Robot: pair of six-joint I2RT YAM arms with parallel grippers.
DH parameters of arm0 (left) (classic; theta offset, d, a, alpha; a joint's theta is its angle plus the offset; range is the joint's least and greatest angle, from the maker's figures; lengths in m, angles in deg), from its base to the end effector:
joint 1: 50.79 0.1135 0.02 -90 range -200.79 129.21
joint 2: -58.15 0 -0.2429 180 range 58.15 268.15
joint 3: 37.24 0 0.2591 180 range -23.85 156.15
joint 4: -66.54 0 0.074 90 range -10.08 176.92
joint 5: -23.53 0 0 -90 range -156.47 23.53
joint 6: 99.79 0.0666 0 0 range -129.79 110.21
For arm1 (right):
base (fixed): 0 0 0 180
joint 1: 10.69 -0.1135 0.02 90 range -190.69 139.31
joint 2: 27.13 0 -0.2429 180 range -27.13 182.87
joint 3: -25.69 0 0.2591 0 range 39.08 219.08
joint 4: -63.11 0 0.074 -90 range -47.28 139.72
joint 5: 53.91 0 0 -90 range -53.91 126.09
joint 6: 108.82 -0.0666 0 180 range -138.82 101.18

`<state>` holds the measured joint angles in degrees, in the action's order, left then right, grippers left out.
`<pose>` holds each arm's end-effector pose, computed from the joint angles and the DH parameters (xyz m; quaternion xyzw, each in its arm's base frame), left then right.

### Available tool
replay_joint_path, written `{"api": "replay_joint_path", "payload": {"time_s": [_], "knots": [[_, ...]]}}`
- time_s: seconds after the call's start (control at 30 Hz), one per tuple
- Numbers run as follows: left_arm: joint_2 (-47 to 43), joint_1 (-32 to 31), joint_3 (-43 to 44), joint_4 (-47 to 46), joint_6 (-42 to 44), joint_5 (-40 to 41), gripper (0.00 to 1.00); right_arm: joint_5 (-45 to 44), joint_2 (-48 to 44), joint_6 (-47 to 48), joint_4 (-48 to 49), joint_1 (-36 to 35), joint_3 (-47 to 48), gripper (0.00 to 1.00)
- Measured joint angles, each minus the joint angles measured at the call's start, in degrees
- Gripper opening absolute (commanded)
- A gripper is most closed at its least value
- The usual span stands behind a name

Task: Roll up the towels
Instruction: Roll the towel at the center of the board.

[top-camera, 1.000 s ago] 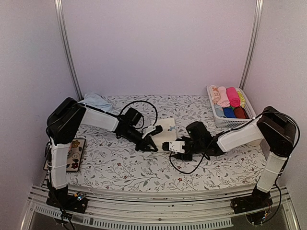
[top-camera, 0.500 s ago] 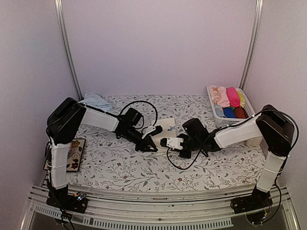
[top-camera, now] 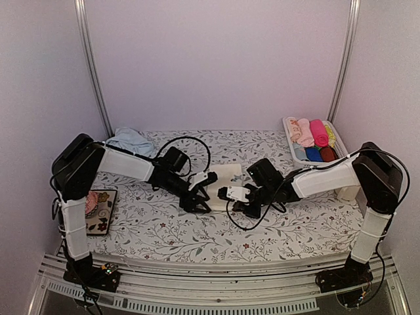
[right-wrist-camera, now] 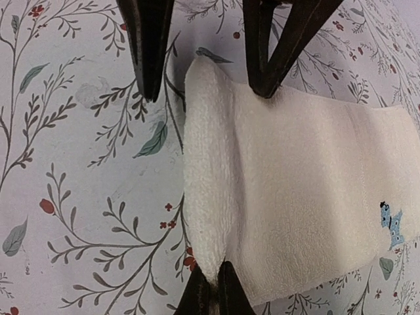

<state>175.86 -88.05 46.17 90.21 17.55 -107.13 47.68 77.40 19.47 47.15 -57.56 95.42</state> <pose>0.3025 -0.2846 0.0770 0.5626 0.7106 -0.3551 0.2289 0.2512 0.2878 0.0929 -0.6590 0.6671 0.1198 0.3260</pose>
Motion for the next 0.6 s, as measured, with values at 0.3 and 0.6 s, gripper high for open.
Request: {"api": "replay_joint_path", "payload": {"time_s": [0.3,0.6], "knots": [[-12.3,-1.1,-8.7,-4.0,-0.2,3.9,0.71,5.1,-1.3,-4.7,-4.6,0.0,0.1,0.02],[-13.7,-4.1,-11.6,-5.6,0.0,8.4,0.72,9.6,-1.7,-11.7,-7.3,1.5,0.6,0.02]]}}
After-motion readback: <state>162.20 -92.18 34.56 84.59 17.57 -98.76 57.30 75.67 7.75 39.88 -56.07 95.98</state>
